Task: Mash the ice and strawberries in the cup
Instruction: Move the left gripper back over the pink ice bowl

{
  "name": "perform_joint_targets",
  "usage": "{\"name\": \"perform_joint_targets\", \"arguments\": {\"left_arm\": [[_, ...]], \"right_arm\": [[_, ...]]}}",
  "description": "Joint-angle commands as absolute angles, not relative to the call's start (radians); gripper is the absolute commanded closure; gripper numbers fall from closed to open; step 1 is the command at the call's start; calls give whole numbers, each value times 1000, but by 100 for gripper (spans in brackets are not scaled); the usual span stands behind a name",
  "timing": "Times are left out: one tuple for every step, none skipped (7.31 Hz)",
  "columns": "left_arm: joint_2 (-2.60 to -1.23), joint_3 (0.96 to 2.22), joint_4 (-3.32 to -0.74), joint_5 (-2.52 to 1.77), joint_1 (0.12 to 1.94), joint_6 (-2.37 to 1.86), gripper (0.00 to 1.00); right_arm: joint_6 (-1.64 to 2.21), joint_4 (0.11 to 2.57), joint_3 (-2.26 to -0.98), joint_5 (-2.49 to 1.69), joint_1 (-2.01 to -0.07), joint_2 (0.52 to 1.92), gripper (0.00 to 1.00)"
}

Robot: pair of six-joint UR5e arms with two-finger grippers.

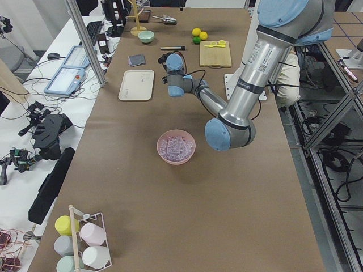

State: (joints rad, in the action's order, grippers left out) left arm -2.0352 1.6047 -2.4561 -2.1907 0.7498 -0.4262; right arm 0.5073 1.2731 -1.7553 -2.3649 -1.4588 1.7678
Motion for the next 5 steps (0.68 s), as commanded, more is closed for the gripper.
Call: {"name": "perform_joint_targets", "arguments": {"left_arm": [[-1947,1608,-2462,-2375,898,-302,3],[-1890,1608,-2470,-2470,976,-225,3],[-1812,1605,-2473,-2518,1035,-98,3],[-1758,1602,-2470,-2554,1083,-13,3],[-1712,1598,-2471,-2571,1110,45,4]], "right_arm": [[505,1273,-1755,-2368,-1459,1778,0],[505,1273,-1753,-2370,-1459,1778,0],[505,1273,-1753,-2370,-1459,1782,0],[505,1273,-1753,-2370,-1459,1782,0],[505,1275,-1753,-2370,-1459,1784,0]]}}
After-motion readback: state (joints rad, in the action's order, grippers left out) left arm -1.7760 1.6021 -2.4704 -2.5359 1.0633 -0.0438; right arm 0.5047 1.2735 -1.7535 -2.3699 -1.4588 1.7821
